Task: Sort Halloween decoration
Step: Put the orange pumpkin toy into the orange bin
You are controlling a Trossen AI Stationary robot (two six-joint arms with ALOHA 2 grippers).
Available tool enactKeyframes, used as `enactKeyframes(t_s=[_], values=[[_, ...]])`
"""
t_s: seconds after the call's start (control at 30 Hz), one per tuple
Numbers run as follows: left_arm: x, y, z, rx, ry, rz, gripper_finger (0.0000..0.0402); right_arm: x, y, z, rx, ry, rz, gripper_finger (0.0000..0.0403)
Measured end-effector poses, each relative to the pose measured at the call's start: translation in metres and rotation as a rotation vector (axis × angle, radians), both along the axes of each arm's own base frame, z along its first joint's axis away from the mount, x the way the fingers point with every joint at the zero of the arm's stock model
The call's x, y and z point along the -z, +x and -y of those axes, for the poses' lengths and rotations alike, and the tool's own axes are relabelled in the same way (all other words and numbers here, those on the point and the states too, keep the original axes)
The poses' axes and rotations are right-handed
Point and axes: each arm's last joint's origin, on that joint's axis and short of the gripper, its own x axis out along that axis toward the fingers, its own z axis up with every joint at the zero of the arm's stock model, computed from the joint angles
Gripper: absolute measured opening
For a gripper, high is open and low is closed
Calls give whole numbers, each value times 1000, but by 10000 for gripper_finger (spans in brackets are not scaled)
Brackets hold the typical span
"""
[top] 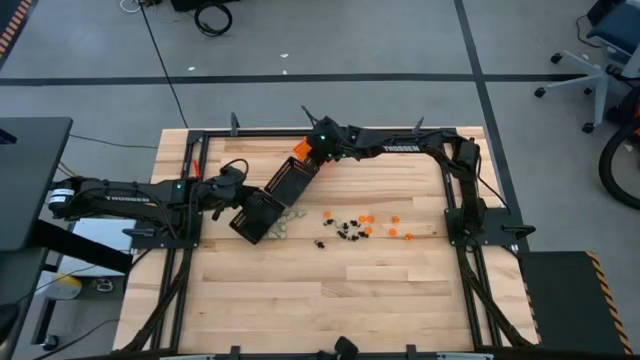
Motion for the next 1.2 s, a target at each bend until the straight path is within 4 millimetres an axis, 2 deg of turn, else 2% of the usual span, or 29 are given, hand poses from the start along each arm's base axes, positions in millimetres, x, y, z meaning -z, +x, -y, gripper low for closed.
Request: enactKeyframes(t_s=[0.27, 0.53, 0.77, 0.97, 1.2], values=[[0, 0, 0, 0, 0, -1, 125, 15, -10, 8, 38, 14, -40, 125], [0, 0, 0, 0, 0, -1, 125, 17, -12, 9, 32, 34, -32, 149], [0, 0, 0, 0, 0, -1, 125, 17, -11, 8, -19, 82, -14, 154], [0, 0, 0, 0, 0, -1, 125, 2, -13, -1, -174, 95, 17, 154], [0, 0, 0, 3, 4, -4, 125, -21, -14, -33, -400, -35, -50, 154]])
